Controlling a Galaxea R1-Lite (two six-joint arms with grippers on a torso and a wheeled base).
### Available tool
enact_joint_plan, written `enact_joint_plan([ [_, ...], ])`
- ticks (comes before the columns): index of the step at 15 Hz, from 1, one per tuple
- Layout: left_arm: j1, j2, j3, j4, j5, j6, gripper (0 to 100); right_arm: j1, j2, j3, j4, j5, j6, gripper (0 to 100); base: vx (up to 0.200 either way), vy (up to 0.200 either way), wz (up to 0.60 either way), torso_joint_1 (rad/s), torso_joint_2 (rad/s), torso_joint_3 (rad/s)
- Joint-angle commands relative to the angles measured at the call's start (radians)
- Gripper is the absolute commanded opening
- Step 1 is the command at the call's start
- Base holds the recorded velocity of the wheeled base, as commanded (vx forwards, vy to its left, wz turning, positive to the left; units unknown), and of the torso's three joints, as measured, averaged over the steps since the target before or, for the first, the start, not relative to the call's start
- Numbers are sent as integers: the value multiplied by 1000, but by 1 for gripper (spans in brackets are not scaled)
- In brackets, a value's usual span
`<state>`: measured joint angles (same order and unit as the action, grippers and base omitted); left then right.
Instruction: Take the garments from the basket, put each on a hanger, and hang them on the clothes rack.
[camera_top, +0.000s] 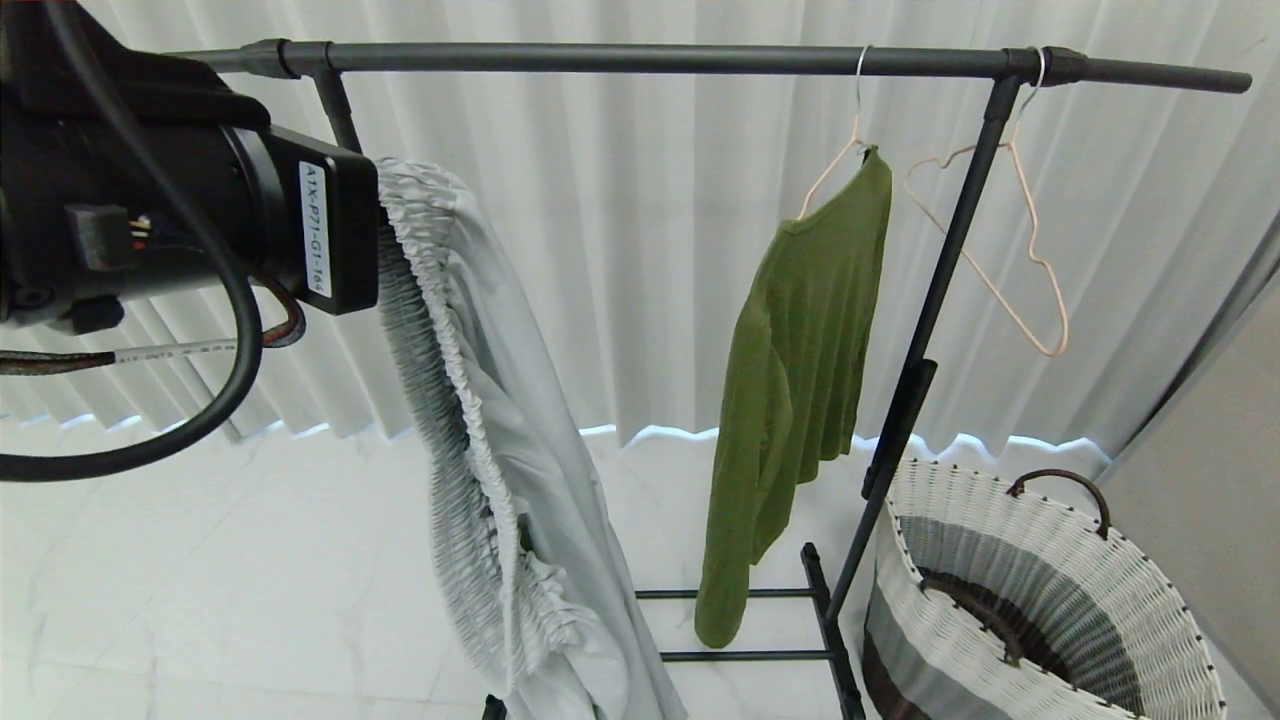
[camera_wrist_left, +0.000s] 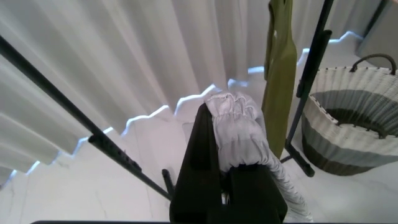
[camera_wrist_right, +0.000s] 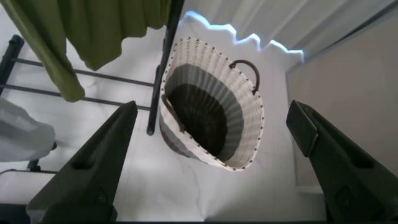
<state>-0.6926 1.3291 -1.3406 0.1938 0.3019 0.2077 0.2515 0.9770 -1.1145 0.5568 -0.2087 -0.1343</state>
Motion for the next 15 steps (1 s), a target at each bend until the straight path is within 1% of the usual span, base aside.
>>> enact_joint_plan([
  [1,1,-1,1,-1,-1,-1,0,0,2,1,0,0,-1,100,0,0,0,207,-491,-281],
  [6,2,1,6,-4,-3,-5,0,-3,3,5,0,0,1,100,0,0,0,225,-507,-283],
  [11,2,2,8,-4,-3,-4,0,-29,14,13,0,2,-5,100,0,0,0,234,-504,-265],
  [13,2,5,15,-4,-3,-2,0,-29,23,18,0,6,-1,100,0,0,0,88,-173,-93],
  [15,2,7,21,-4,-1,-4,0,-29,23,22,-2,28,-1,100,200,0,0,27,-54,-34],
])
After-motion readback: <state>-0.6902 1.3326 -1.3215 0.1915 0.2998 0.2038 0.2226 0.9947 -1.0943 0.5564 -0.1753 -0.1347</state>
